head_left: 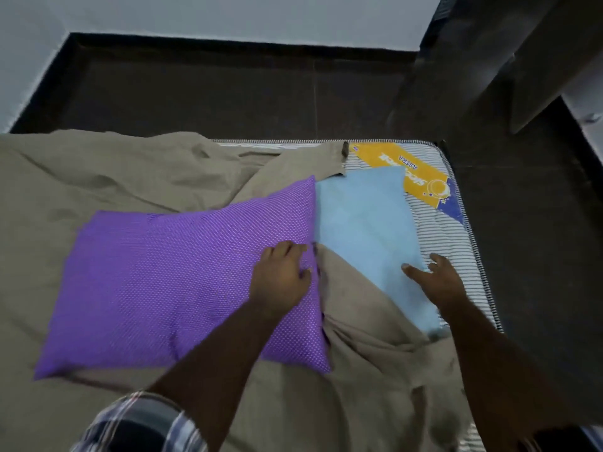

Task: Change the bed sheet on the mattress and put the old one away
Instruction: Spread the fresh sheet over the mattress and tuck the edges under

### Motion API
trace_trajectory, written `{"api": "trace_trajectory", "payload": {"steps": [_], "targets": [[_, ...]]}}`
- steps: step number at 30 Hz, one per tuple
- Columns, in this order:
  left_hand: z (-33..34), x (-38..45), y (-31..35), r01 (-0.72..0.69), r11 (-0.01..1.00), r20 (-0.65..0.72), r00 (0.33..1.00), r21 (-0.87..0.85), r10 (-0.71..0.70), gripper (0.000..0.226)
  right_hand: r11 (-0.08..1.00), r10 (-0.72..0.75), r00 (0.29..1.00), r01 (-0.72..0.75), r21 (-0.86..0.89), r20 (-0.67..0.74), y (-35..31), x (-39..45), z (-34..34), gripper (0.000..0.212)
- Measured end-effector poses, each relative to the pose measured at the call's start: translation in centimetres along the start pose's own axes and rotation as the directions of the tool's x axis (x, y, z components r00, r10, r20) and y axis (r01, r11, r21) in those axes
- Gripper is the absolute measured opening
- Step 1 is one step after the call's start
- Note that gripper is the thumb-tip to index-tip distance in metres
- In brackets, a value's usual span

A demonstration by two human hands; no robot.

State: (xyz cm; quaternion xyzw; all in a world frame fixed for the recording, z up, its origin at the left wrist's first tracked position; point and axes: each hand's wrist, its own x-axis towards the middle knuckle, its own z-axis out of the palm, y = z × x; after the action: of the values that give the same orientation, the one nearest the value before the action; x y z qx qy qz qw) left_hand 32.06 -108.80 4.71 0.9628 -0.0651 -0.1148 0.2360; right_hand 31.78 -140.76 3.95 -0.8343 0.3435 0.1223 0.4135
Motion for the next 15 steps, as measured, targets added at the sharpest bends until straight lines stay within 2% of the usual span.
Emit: {"api": "trace_trajectory", "payload": {"steps": [3, 4, 6, 8, 10, 12, 15], "targets": [[2.2, 1.9, 4.5, -0.084, 0.986, 0.012, 0.996, 0.141, 0.084, 0.058, 0.993, -0.027, 0.989, 0.009, 0.121, 0.149, 1.5, 2.6, -0.2, 0.044], [3.0, 2.3, 5.4, -0.104, 0.980, 0.052, 0.994, 0.171, 0.096, 0.059, 0.987, -0.021, 0.978, -0.012, 0.161, 0.206, 2.2, 3.5, 0.1, 0.042], [4.6, 2.6, 6.6, -0.125, 0.971, 0.176, 0.980, 0.205, 0.089, 0.061, 0.962, 0.000, 0.952, -0.084, 0.260, 0.307, 3.0, 4.7, 0.6, 0.054], [5.9, 2.2, 7.3, -0.146, 0.964, 0.322, 0.944, 0.222, 0.069, 0.066, 0.927, 0.051, 0.945, -0.165, 0.336, 0.322, 3.1, 5.0, 0.8, 0.057], [6.5, 1.5, 7.8, -0.152, 0.960, 0.427, 0.903, 0.235, 0.038, 0.067, 0.909, 0.049, 0.983, -0.118, 0.399, 0.180, 2.3, 4.9, 0.1, 0.036], [6.4, 0.8, 8.0, -0.163, 0.956, 0.438, 0.898, 0.245, 0.041, 0.056, 0.883, -0.038, 0.999, 0.049, 0.467, -0.033, 0.7, 4.9, -1.3, 0.027], [6.1, -0.9, 8.6, -0.271, 0.910, 0.490, 0.867, 0.315, 0.088, 0.054, 0.833, -0.208, 0.941, 0.313, 0.457, -0.266, -2.6, 4.7, -5.0, 0.018]]}}
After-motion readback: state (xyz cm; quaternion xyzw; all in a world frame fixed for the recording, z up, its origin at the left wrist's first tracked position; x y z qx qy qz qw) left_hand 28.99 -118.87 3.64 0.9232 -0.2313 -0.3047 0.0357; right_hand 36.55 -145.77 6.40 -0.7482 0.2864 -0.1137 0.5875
